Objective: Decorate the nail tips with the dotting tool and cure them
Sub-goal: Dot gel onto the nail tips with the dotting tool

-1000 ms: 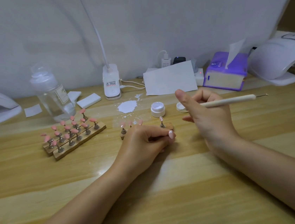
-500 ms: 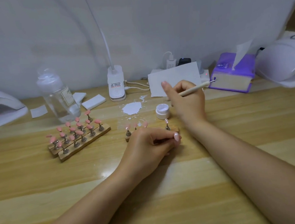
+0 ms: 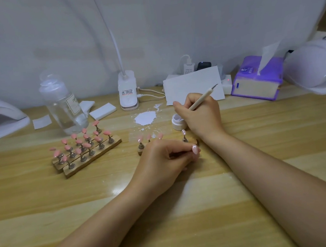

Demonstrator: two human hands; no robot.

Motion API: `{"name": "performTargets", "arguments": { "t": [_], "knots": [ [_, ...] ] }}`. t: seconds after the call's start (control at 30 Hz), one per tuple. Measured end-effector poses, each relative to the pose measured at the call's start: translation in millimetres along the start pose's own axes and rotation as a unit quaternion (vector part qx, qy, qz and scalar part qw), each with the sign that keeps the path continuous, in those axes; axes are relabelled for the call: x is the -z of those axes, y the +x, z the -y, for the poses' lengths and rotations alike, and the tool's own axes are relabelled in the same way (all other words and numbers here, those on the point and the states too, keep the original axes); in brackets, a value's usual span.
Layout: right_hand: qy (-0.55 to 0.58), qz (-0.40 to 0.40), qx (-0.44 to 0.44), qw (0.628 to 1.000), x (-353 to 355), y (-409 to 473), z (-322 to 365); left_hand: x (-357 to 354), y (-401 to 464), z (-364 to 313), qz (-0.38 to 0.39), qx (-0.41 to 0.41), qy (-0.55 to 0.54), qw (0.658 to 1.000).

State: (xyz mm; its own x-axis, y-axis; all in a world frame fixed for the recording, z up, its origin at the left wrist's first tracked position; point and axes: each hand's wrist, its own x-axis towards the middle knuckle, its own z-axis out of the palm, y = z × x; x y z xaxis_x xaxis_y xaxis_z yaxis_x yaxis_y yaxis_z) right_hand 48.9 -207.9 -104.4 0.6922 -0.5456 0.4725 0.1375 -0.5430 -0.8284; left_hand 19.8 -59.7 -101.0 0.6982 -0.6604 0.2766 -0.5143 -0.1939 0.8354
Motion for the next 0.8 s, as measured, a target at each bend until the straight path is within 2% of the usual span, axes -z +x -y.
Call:
{"name": "performTargets", "arguments": {
  "t": [0.33, 0.5, 0.57, 0.7, 0.8],
  "knots": [
    [-0.003, 0.011, -0.002, 1.0, -0.3, -0.9, 0.2, -1.1, 0.4, 1.0, -0.014, -0.004, 0.0, 1.0],
    [0.021, -0.042, 0.009, 0.999, 3.8, -4.5, 7.8, -1.4, 0.4, -0.8, -0.012, -0.001, -0.008, 1.0],
    [0.064, -0.081, 0.016, 0.995, 9.4, -5.4, 18.8, -1.3, 0.2, -0.5, -0.013, 0.004, -0.014, 1.0],
    [0.233, -0.137, -0.021, 0.963, 30.6, 3.1, 54.4, -1.4, 0.0, -1.5, -0.008, 0.008, -0.006, 1.0],
    [0.284, -0.112, -0.034, 0.952, 48.3, 1.2, 70.8, -1.1, 0.9, -1.8, -0.008, 0.011, 0.004, 1.0]
  ]
}}
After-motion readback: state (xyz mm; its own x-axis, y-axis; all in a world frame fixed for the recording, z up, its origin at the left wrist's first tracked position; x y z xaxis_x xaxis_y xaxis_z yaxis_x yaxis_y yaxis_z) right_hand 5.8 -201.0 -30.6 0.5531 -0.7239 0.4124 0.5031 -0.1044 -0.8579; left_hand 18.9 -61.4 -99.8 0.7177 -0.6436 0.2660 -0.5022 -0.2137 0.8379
